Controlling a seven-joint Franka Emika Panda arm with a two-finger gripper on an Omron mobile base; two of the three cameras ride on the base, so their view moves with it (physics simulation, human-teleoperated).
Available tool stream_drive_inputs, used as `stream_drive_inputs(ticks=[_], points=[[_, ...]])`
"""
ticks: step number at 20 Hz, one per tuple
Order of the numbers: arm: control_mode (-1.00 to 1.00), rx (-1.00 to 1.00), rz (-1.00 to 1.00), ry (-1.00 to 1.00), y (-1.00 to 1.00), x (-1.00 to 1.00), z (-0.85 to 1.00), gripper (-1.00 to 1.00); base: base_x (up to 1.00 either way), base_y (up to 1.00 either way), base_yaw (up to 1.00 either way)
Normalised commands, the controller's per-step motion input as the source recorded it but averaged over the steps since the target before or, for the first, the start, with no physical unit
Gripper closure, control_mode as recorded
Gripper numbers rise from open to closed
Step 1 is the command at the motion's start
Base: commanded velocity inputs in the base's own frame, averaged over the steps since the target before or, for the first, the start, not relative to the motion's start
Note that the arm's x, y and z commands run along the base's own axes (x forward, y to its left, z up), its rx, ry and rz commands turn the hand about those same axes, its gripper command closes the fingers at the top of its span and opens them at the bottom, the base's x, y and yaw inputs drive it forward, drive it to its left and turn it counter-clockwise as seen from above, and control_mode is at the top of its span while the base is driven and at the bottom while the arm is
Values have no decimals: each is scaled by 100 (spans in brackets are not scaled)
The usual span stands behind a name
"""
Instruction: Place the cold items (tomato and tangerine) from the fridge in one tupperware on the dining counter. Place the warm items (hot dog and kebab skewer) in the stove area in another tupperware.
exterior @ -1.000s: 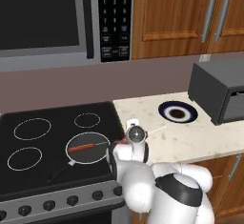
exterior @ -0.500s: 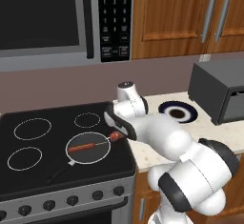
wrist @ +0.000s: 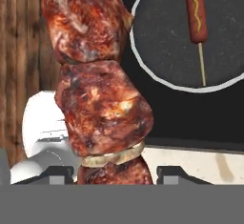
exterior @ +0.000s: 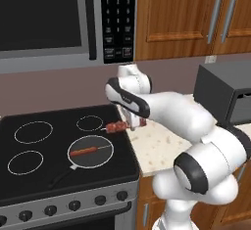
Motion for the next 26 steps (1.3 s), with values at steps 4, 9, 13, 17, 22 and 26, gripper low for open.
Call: stream_drive_inputs(ticks=[4, 9, 13, 17, 22, 26], points=[[-100, 35, -10, -53, 0, -91, 18, 100, 0, 0, 0], [-100, 35, -8, -26, 0, -84, 35, 100, 0, 0, 0], [-100, 21, -5, 1, 0, -60, 75, 100, 0, 0, 0], [-100, 3, -2, 6, 2, -51, 70, 100, 0, 0, 0], [-100, 0, -8, -13, 5, -54, 5, 100, 0, 0, 0], [-100, 0, -2, -9, 0, -45, 0, 100, 0, 0, 0]])
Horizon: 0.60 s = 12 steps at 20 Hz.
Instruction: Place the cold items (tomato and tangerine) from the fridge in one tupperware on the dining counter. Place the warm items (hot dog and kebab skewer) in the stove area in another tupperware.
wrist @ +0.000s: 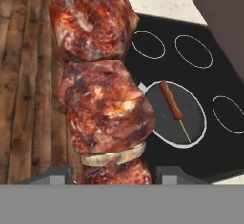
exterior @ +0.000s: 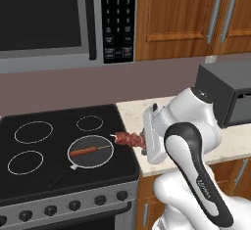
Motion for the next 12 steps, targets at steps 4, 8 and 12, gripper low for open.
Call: stream_drive_inputs(ticks=[4, 8, 12], points=[[100, 0, 0, -3, 0, -34, 0, 100, -10, 2, 0], [100, 0, 0, 0, 0, 0, 0, 100, -45, 52, 3], [100, 0, 0, 0, 0, 0, 0, 100, -59, 86, 20]])
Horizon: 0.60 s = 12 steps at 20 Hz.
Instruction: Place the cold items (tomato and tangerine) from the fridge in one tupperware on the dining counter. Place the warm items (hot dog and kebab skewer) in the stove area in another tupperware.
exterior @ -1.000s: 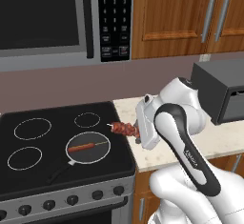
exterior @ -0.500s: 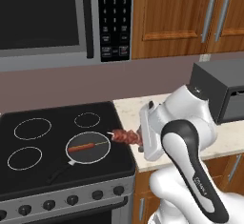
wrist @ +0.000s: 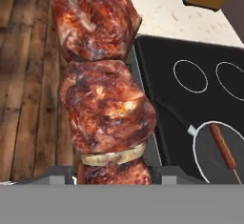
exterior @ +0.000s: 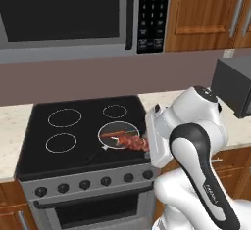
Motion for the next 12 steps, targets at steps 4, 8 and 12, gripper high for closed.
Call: stream_drive_inputs(ticks=[4, 8, 12], points=[[100, 0, 0, 0, 0, 0, 0, 100, -67, 99, 64], [100, 0, 0, 0, 0, 0, 0, 100, -73, 97, 100], [100, 0, 0, 0, 0, 0, 0, 100, -60, 95, 100]])
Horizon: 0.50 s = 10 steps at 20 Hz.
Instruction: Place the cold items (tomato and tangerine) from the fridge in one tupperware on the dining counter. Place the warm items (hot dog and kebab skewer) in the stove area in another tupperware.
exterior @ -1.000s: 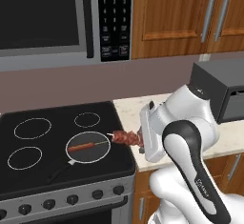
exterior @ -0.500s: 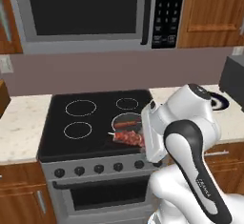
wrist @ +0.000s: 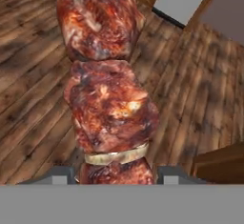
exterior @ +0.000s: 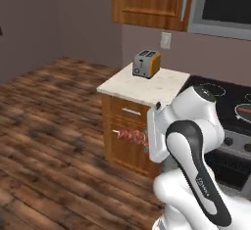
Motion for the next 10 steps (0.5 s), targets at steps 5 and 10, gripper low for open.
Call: stream_drive_inputs(ticks=[5, 10], points=[[100, 0, 0, 0, 0, 0, 0, 100, -48, 96, 100], [100, 0, 0, 0, 0, 0, 0, 100, -28, 99, 100]])
